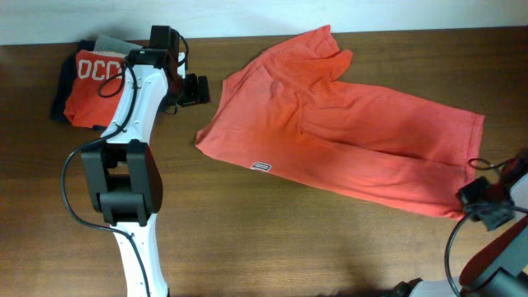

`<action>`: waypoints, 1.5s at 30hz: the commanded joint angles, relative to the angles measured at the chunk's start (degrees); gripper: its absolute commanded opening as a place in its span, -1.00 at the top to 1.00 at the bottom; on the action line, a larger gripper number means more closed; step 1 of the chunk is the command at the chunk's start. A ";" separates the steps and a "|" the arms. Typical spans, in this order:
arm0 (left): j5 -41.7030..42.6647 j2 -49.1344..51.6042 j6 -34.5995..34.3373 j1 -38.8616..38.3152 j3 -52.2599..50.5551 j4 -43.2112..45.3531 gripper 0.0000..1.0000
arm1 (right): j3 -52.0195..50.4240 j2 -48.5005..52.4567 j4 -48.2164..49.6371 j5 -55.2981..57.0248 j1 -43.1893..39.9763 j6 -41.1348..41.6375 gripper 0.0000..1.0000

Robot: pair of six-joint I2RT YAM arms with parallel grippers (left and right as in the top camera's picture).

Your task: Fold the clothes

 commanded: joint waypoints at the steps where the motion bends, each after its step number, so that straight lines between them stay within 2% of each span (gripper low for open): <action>1: 0.44 -0.15 0.52 -0.13 0.17 -0.04 -0.98 | 5.11 1.16 -1.01 7.21 0.11 0.81 0.92; 5: 0.44 -0.15 0.50 -0.13 0.17 -0.04 -0.98 | 6.38 1.36 -0.85 10.12 0.11 0.83 0.87; 6: 0.44 -0.15 0.52 -0.13 0.17 -0.04 -0.98 | 6.36 1.36 -0.90 10.10 0.11 0.83 0.72; 7: 0.44 -0.15 0.50 -0.13 0.17 -0.04 -0.98 | 6.36 1.36 -1.14 10.10 0.11 0.83 0.49; 12: 0.44 -0.15 0.50 -0.13 0.17 -0.04 -0.98 | 6.36 1.36 -2.25 11.19 0.04 0.85 0.30; 14: 0.44 -0.15 0.52 -0.13 0.17 -0.04 -0.98 | 6.36 1.36 -2.49 11.58 0.04 0.87 0.02; 15: 0.44 -0.15 0.50 -0.13 0.17 -0.04 -0.98 | 6.40 1.36 -2.54 11.23 0.04 0.87 -0.03; 17: 0.44 -0.15 0.52 -0.13 0.17 -0.04 -0.98 | 7.17 1.33 -2.78 8.17 0.07 0.83 -0.04; 22: 0.44 -0.15 0.52 -0.13 0.17 -0.04 -0.98 | 14.49 1.33 -4.72 -9.14 0.52 -4.37 -0.04; 28: 0.44 -0.15 0.50 -0.13 0.17 -0.04 -0.98 | 24.46 1.33 -8.87 -10.99 3.80 -7.85 -0.09; 29: 0.48 -0.15 0.50 -0.13 0.17 0.37 -0.98 | 25.42 1.33 -9.35 -10.99 4.39 -8.98 -0.15; 32: 2.10 -0.15 0.48 -0.13 0.20 1.77 -0.98 | 26.53 1.36 -9.60 -10.80 5.75 -10.32 -0.59; 35: 9.14 -0.15 0.52 -0.13 0.20 2.91 -0.98 | 26.47 1.38 -9.70 -10.75 5.86 -10.34 -0.83; 36: 11.52 -0.15 0.52 -0.13 0.20 3.85 -0.98 | 26.47 1.38 -9.81 -10.32 5.73 -10.32 -0.97; 38: 14.29 -0.15 0.50 -0.11 0.26 5.01 -0.96 | 26.45 1.38 -10.34 -8.87 5.73 -10.32 -0.97; 39: 15.45 -0.15 0.50 -0.11 0.26 5.53 -0.57 | 26.45 1.38 -10.32 -7.98 5.75 -10.32 -0.97; 40: 15.82 -0.15 0.09 -0.13 0.26 6.95 0.07 | 26.45 1.38 -10.32 -7.21 5.75 -10.32 -0.97; 41: 16.87 -0.15 -1.09 -0.13 0.26 7.48 0.37 | 26.45 1.38 -10.29 -6.97 5.75 -10.29 -0.97; 44: 21.51 -0.15 -1.20 -1.07 0.26 9.73 0.96 | 26.45 1.38 -10.29 -6.99 5.75 -10.29 -0.97; 45: 21.33 -0.15 -1.18 -1.79 0.26 10.49 0.99 | 26.45 1.38 -10.29 -6.99 5.75 -10.29 -0.97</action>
